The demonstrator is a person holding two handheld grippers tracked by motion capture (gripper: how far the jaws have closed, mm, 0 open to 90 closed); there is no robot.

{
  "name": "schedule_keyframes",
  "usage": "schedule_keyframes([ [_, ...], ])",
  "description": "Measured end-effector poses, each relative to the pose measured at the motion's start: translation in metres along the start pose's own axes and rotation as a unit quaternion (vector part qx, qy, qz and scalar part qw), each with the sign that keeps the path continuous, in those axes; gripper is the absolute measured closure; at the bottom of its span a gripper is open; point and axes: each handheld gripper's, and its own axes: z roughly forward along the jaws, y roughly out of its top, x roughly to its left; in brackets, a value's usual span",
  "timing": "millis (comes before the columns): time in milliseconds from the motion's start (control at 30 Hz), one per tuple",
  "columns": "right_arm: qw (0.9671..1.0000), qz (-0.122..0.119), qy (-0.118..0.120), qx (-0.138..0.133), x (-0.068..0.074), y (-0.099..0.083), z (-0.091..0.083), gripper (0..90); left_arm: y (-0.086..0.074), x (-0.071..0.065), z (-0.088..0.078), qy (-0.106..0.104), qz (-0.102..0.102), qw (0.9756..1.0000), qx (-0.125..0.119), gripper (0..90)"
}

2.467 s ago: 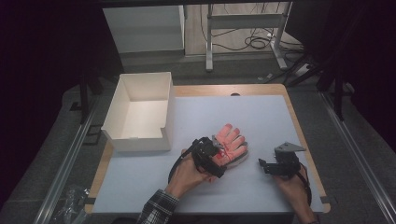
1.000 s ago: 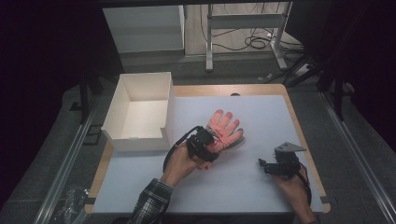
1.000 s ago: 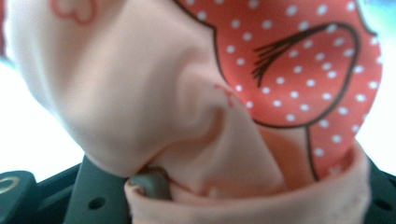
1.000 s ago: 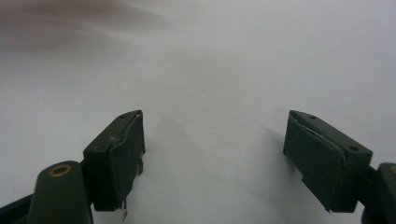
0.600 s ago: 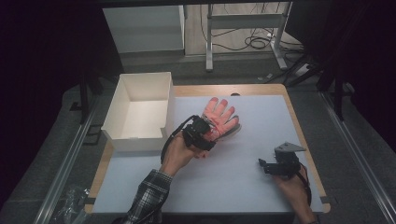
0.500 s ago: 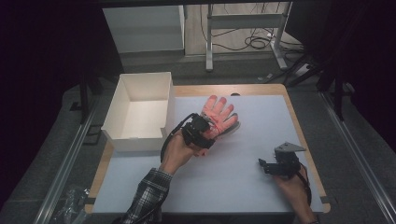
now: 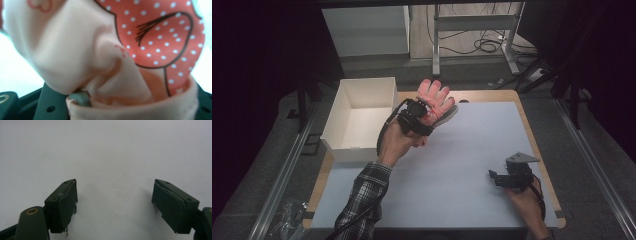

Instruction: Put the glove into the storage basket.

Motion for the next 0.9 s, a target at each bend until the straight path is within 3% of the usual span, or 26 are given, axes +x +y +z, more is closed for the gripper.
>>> schedule_keyframes([
  [267,1.0000,-0.001,0.000,0.000,0.000,0.000,0.000,20.9,0.009,0.026,-0.015,0.022,-0.029,0.9993,0.002,42.3],
  [467,1.0000,-0.001,0.000,0.000,0.000,0.000,0.000,20.9,0.010,0.047,-0.030,0.039,-0.063,0.9972,-0.010,42.1],
  [633,1.0000,-0.002,0.000,-0.001,0.000,0.000,0.000,20.9,0.006,0.070,-0.045,0.065,-0.093,0.9935,-0.012,42.1],
  [767,1.0000,-0.001,0.000,-0.001,0.000,0.000,0.000,20.9,0.001,0.081,-0.051,0.075,-0.104,0.9917,-0.013,42.0],
  [900,1.0000,-0.002,0.000,-0.001,0.000,0.000,0.000,20.9,-0.009,0.094,-0.056,0.092,-0.121,0.9883,-0.013,41.7],
])
